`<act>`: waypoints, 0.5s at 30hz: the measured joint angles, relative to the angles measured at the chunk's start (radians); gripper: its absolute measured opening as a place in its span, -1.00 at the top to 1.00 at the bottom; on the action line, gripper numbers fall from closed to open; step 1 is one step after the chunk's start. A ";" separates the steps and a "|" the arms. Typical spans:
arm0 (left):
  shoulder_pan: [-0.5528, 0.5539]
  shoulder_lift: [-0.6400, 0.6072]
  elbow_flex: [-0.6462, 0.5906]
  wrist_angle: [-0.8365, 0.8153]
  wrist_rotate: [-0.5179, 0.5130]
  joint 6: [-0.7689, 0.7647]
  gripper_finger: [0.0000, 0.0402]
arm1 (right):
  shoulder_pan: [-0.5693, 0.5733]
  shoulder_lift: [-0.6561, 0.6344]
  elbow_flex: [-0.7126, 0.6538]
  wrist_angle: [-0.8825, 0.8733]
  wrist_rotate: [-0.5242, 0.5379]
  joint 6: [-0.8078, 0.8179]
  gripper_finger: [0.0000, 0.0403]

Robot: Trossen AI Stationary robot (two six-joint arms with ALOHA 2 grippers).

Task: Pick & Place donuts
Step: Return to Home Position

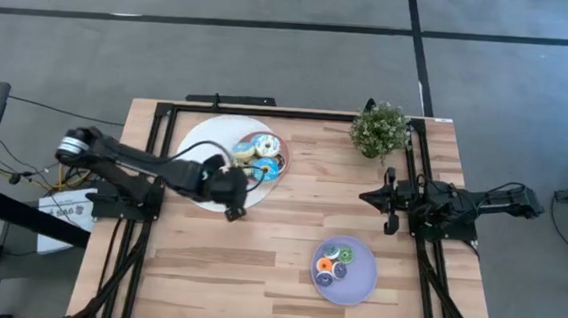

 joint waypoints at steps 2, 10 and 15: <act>-0.026 -0.049 -0.073 0.049 0.000 -0.046 0.96 | -0.003 0.000 0.001 0.000 0.000 -0.040 1.00; -0.108 -0.151 -0.212 0.080 0.000 -0.212 0.97 | -0.005 -0.001 0.069 -0.209 -0.003 -0.074 1.00; -0.132 -0.155 -0.216 0.095 -0.007 -0.228 0.98 | -0.006 -0.001 0.099 -0.351 0.000 -0.069 1.00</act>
